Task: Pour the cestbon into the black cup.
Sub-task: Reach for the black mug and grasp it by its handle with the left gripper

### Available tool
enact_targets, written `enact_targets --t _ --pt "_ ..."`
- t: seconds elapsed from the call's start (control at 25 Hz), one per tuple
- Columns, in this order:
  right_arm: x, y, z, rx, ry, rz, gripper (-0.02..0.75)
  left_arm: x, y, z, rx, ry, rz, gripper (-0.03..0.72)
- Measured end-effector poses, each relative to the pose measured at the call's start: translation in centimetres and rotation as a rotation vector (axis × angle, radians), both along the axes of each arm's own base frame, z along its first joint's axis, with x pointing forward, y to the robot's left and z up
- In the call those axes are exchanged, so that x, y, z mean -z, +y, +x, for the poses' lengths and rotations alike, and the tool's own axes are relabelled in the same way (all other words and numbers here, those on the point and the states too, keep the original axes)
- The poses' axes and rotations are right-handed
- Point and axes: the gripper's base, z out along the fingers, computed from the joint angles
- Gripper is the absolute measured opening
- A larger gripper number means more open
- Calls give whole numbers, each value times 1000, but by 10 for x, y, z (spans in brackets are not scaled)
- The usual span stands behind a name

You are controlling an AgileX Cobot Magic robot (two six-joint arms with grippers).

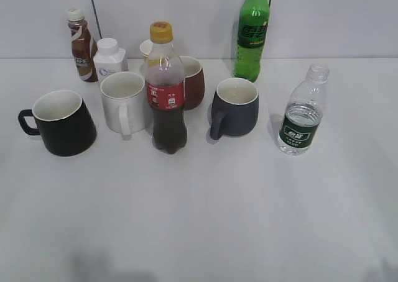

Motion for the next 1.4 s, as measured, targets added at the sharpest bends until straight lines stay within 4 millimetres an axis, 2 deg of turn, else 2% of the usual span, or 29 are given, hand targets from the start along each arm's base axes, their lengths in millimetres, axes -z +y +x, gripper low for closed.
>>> enact_targets --t 0.36,1.08,1.16,1.24,1.36,1.4 --pt "0 0 0 0 0 0 589 0 0 0 0 0 0 243" --pt "0 0 0 0 0 0 589 -1 0 0 2 -4 -3 239" --pt "0 0 0 0 0 0 589 -9 -2 0 14 -68 -24 239" --pt "0 0 0 0 0 0 589 -28 -3 6 18 -241 -47 239" --pt "0 0 0 0 0 0 589 -50 1 27 -12 -479 -6 239" --pt "0 0 0 0 0 0 589 -51 1 38 -17 -523 9 239"
